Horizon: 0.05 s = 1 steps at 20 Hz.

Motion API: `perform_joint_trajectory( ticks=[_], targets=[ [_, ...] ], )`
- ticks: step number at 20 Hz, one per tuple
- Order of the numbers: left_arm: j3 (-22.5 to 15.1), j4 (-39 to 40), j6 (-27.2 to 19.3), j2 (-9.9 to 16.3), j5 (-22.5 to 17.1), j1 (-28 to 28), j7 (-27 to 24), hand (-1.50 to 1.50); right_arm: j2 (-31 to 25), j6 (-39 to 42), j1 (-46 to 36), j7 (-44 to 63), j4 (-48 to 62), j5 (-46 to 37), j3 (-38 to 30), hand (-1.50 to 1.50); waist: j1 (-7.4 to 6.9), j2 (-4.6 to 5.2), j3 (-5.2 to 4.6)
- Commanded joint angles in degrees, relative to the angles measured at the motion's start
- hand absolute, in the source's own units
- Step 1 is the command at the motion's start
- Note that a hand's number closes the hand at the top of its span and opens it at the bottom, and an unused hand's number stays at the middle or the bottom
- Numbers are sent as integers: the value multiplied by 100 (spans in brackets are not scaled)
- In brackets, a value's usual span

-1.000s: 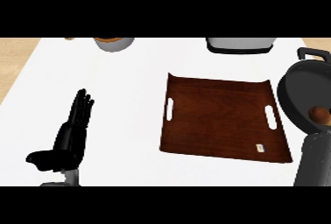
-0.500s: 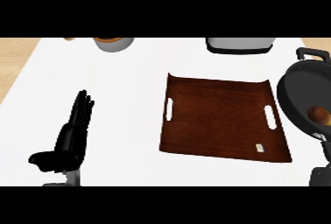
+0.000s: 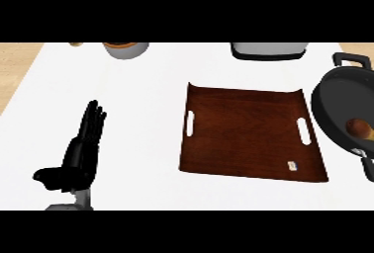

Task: Pick the pear from the tray and place it in the pot

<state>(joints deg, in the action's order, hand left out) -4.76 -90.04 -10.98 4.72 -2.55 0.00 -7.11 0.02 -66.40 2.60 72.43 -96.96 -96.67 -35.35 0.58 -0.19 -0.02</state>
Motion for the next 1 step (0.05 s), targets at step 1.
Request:
perform_joint_trajectory(
  ticks=[1],
  targets=[
    [23, -65, 21, 4, -19, 8, -44, 0, -2, -508, 577, 1270, -370, -80, 173, -150, 25, 0, 5]
  ],
)
